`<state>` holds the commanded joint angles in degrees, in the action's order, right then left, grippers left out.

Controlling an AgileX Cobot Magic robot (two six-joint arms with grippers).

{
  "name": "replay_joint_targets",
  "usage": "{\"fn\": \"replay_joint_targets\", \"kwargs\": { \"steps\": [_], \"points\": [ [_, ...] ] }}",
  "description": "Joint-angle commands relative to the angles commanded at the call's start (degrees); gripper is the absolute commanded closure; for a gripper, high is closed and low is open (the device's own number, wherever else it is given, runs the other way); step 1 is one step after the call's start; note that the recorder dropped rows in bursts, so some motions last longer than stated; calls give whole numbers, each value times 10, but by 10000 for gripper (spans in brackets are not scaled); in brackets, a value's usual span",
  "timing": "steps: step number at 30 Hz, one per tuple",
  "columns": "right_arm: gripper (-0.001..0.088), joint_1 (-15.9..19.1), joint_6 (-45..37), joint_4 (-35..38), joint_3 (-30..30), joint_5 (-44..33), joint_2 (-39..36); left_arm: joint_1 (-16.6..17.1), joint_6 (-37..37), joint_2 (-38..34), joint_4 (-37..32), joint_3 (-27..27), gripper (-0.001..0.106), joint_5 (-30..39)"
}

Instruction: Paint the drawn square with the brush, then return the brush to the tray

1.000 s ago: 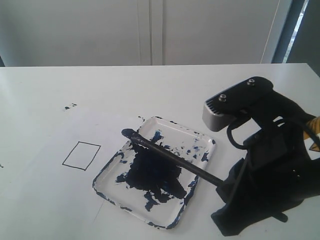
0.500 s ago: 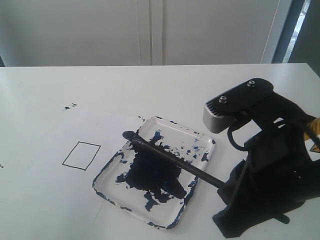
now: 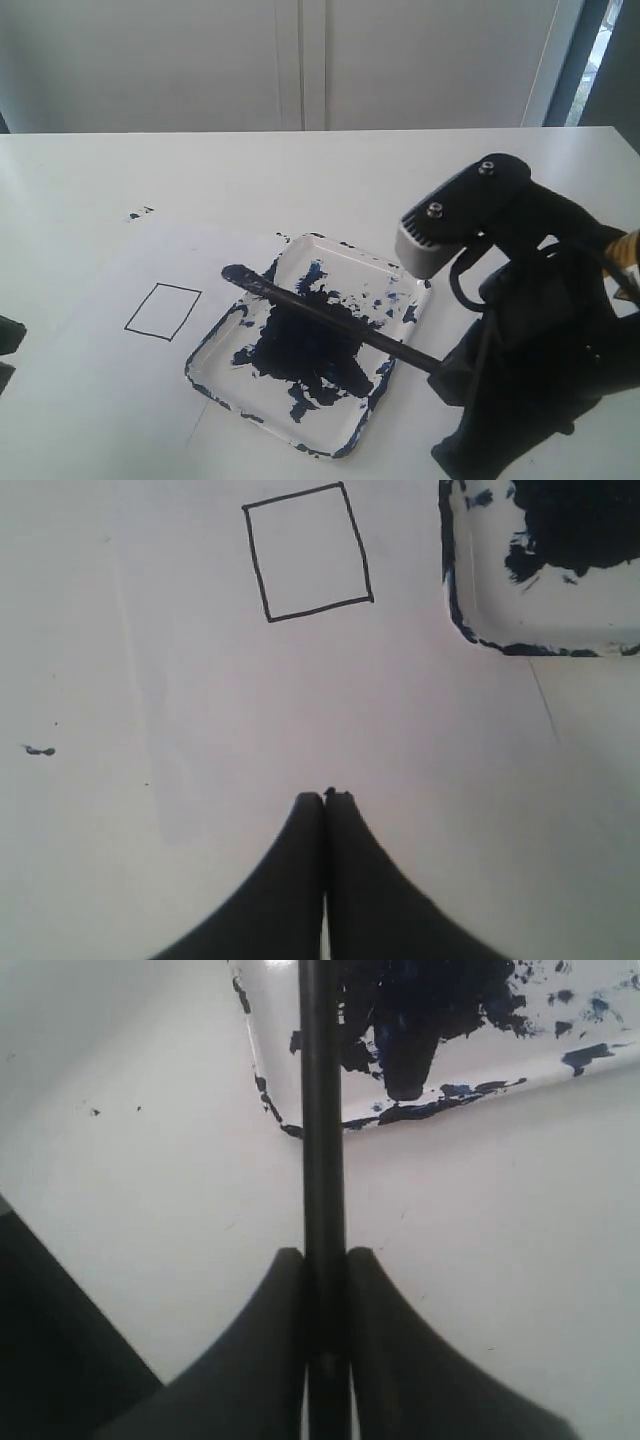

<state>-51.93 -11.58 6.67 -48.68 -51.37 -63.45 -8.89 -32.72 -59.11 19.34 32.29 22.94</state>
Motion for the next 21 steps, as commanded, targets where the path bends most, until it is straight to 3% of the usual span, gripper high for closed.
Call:
{"fn": "replay_joint_targets", "kwargs": {
  "steps": [3, 5, 21],
  "points": [
    [868, 0, -27, 1, -23, 17, -43, 0, -5, -27, 11, -4, 749, -23],
    [868, 0, -54, 1, -50, 19, -71, 0, -2, -36, 17, -4, 630, -32],
    [868, 0, -114, 1, -200, 18, -259, 0, -11, -114, 31, -5, 625, -89]
  ]
}}
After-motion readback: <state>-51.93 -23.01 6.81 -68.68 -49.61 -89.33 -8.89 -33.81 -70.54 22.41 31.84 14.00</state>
